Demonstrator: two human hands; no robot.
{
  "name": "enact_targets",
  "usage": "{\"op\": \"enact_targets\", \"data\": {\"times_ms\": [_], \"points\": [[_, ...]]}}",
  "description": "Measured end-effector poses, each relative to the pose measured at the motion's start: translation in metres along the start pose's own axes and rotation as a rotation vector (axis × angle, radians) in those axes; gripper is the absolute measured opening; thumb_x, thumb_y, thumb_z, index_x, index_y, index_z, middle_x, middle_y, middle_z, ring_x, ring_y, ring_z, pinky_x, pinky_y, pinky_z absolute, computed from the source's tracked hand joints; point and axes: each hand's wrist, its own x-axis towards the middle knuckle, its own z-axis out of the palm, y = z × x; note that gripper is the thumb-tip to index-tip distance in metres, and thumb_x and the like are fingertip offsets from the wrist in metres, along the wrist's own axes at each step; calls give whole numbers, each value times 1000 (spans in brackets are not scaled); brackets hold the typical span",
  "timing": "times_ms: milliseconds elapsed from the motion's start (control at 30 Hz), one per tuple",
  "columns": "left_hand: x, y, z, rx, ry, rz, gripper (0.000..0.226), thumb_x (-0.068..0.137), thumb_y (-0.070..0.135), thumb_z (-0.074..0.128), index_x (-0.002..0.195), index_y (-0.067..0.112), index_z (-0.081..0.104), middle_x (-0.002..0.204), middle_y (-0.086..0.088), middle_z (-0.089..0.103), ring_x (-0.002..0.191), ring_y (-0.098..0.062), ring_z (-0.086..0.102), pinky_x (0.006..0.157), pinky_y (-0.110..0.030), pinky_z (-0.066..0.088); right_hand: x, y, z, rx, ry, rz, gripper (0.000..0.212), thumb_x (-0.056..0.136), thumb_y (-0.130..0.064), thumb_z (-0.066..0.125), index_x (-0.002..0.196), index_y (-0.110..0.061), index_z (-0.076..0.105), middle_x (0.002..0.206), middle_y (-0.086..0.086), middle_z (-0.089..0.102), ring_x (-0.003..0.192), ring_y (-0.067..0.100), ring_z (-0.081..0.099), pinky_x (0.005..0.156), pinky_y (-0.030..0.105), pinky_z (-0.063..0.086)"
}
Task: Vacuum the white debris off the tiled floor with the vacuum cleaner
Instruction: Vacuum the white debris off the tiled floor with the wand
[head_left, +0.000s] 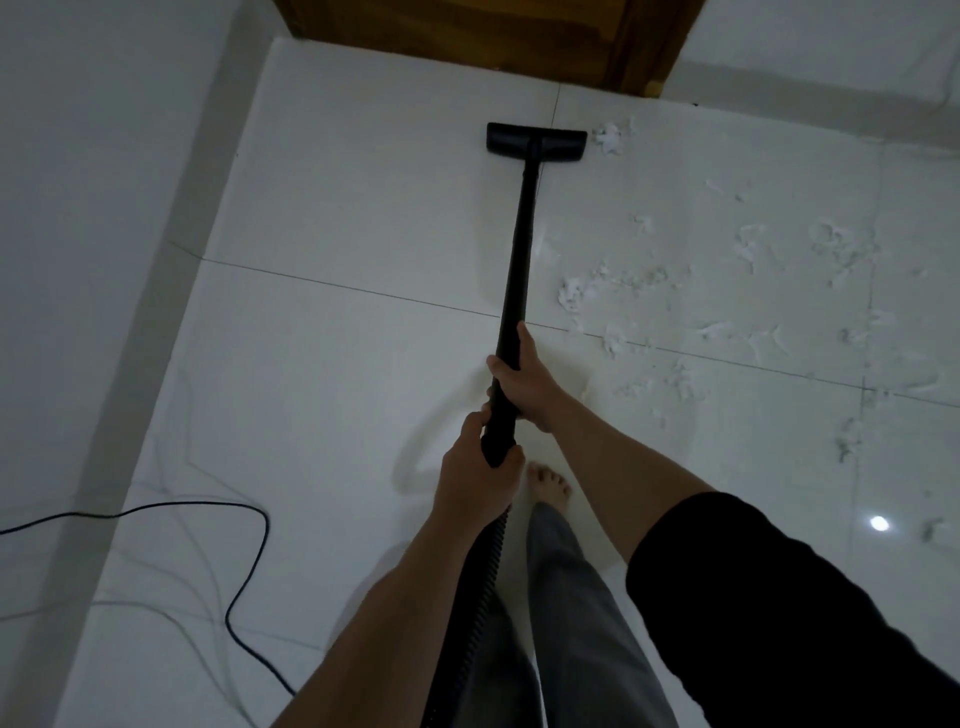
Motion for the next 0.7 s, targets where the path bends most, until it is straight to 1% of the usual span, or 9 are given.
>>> {"op": "enact_targets", "data": {"times_ms": [100,200,300,333,433,500,567,633,700], "points": [[-28,-19,-3,21,11,6,49,91,20,56,136,24,38,88,-6,67,56,-13,62,50,-24,50,-24,21,17,2,-6,-12,80,100,-24,51,154,-39,-6,89,5,57,82,25,60,94,56,52],[-56,-40,-8,17,19,11,49,90,20,56,135,25,39,87,-3,67,55,-15,63,57,-35,58,-48,41,35,-3,-4,-17,80,100,-23,51,155,-37,-5,94,4,57,82,25,60,93,53,53],[-86,-60,-12,19,13,12,46,90,19,56,132,26,40,83,-1,66,54,-16,62,60,-40,59,-75,59,50,23,-13,-13,79,100,-21,50,155,-35,-5,89,5,57,76,22,59,83,44,56],[-96,-66,-14,15,15,15,45,90,18,56,132,25,41,81,0,65,53,-15,62,60,-39,58,-84,64,55,22,-18,-9,79,100,-21,50,155,-35,-6,89,5,57,76,22,59,82,44,56],[-123,-81,-16,40,32,37,43,90,17,56,131,22,43,77,5,62,53,-9,58,57,-30,54,-107,81,69,10,-32,8,80,100,-24,51,154,-38,-6,99,6,57,81,22,60,90,49,55],[-139,-92,-17,38,28,39,44,90,16,56,131,20,43,75,7,61,49,-4,57,53,-23,50,-121,93,77,6,-40,18,80,99,-26,52,154,-38,-6,104,6,56,83,23,60,92,52,54],[-155,-101,-16,36,25,36,44,90,14,56,132,18,43,73,9,60,46,1,57,48,-17,49,-135,104,83,19,-50,30,81,99,-25,52,153,-40,-7,99,6,56,82,24,59,92,53,54],[-170,-111,-16,51,29,35,45,90,14,57,133,17,43,74,11,59,49,1,58,53,-18,51,-149,115,89,28,-62,42,81,99,-25,51,153,-41,-8,92,6,57,80,25,59,90,52,55],[-185,-121,-15,64,36,36,44,91,14,57,133,16,43,75,14,57,52,3,58,55,-15,50,-161,127,95,28,-69,50,81,100,-25,51,153,-41,-8,93,8,57,80,25,59,88,49,56]]}}
